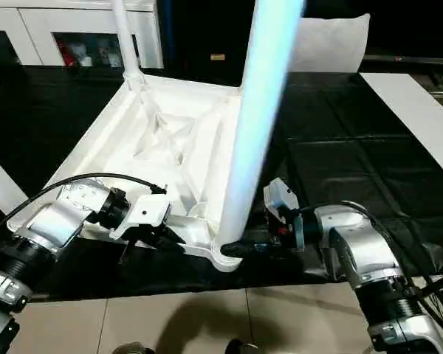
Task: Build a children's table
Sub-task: Rotate leg to tighten
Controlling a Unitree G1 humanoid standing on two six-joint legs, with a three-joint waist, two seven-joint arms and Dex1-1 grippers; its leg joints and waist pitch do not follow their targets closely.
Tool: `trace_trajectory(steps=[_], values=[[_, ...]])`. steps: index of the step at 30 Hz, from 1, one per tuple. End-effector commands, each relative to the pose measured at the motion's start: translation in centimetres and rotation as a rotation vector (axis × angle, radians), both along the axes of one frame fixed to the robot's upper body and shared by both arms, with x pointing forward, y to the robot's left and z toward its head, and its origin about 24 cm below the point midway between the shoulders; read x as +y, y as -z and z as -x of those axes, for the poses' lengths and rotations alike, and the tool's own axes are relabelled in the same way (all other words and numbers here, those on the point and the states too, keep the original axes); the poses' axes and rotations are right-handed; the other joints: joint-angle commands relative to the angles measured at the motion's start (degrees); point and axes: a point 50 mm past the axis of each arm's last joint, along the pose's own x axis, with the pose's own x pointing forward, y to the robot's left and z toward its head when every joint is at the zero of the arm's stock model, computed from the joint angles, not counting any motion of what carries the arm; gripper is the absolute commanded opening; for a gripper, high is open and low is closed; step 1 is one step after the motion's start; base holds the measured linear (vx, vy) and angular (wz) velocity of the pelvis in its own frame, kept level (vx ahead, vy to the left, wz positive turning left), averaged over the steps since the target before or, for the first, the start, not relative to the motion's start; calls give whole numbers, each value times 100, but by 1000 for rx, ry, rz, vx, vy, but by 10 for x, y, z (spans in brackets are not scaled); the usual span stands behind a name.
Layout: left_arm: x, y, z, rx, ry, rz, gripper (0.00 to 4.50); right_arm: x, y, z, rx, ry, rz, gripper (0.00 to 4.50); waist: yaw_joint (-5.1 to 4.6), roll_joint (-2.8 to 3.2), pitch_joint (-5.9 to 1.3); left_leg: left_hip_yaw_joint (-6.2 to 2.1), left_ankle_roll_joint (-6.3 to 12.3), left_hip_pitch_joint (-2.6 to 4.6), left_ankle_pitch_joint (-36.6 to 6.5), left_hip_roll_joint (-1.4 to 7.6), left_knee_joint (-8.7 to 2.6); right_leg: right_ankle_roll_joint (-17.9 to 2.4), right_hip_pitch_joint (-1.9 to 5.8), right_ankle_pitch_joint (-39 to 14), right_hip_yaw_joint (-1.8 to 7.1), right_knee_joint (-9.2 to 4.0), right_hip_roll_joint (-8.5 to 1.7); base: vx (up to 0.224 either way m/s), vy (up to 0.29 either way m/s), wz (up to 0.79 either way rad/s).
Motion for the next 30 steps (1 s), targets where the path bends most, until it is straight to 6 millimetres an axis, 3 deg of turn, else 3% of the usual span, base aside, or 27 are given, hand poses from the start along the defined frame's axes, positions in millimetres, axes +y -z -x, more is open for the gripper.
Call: trace_trajectory(steps=[1,9,13,16,17,19,20,21,22,23,24,25,26,27,28,29,30], values=[[-10,4,5,7,93,-49,0,2,1,3,25,-56,4,215,-32,-25,-493,-9,527,-8,-335,242,-385,-486,426,-2257,413,-348,-419,0,0,0],[-8,4,1,33,31,-33,0,4,2,7,82,-70,-20,200,-25,-24,-476,-15,485,-3,-407,241,-393,-445,428,-2388,402,-369,-418,0,0,0],[-10,4,-2,61,-61,0,0,9,5,6,95,27,-43,200,-35,-29,-453,-9,445,6,-489,227,-400,-382,424,-2577,397,-407,-419,0,0,0],[-15,2,-5,78,-145,31,0,19,11,-1,81,180,-45,200,-104,-39,-378,-9,298,47,-864,172,-403,-103,398,-3295,330,-548,-409,0,0,0],[-18,0,-7,78,-184,47,0,24,13,-6,71,261,-52,199,-166,-31,-340,-17,160,131,-1152,98,-352,287,368,-4041,199,-718,-399,0,0,0],[-24,-2,-10,76,-239,75,0,32,15,-10,74,342,-74,199,-237,-25,-337,-37,112,143,-1286,74,-327,476,372,-4229,102,-803,-391,0,0,0],[-26,-3,-11,74,-269,89,0,36,15,-12,79,379,-86,199,-330,25,-363,-78,106,120,-1367,112,-335,543,447,-4101,15,-843,-403,0,0,0],[-27,-3,-12,73,-276,93,0,37,15,-13,78,386,-88,199,-433,62,-372,-160,114,43,-1531,239,-393,558,550,-3760,-65,-818,-388,0,0,0],[-31,-5,-14,67,-310,110,0,42,16,-14,74,421,-95,199,-486,109,-366,-194,115,26,-1735,333,-432,538,596,-3585,-93,-783,-389,0,0,0],[-36,-6,-17,59,-361,129,0,49,17,-18,67,477,-97,199,-553,184,-315,-334,110,-10,-2475,615,-631,414,682,-3084,-37,-526,-367,0,0,0],[-42,-8,-22,45,-436,151,0,59,18,-22,51,564,-91,199,-544,193,-255,-470,-9,-43,-3303,899,-908,97,719,-2144,290,127,-383,0,0,0],[-42,-8,-22,45,-436,151,0,59,18,-22,51,564,-91,199,-571,149,-230,-430,-110,11,-3577,879,-964,-64,638,-1820,401,196,-391,0,0,0],[-49,-10,-27,30,-519,173,0,69,20,-28,56,680,-86,198,-607,-131,-187,-106,-194,432,-2823,5,-321,344,121,-4427,201,-813,-414,0,0,0],[-49,-10,-27,30,-519,173,0,69,20,-28,56,680,-86,198,-607,-131,-187,-106,-194,432,-2823,5,-321,344,121,-4427,201,-813,-414,0,0,0],[-54,-11,-32,14,-579,191,0,76,21,-32,60,764,-77,197,-621,-160,-270,61,199,287,-1406,-293,63,1080,303,-5712,-14,-1045,-526,0,0,0],[-58,-13,-35,-4,-627,207,0,80,21,-37,71,853,-77,197,-647,-120,-343,-19,217,-19,-1238,-191,-74,1196,596,-5203,-27,-871,-531,62,-17,-30],[-60,-14,-37,-15,-657,217,0,82,22,-40,80,912,-77,197,-672,146,-369,-222,201,-98,-1187,136,-206,1151,675,-4215,-165,-868,-479,74,24,-29]])
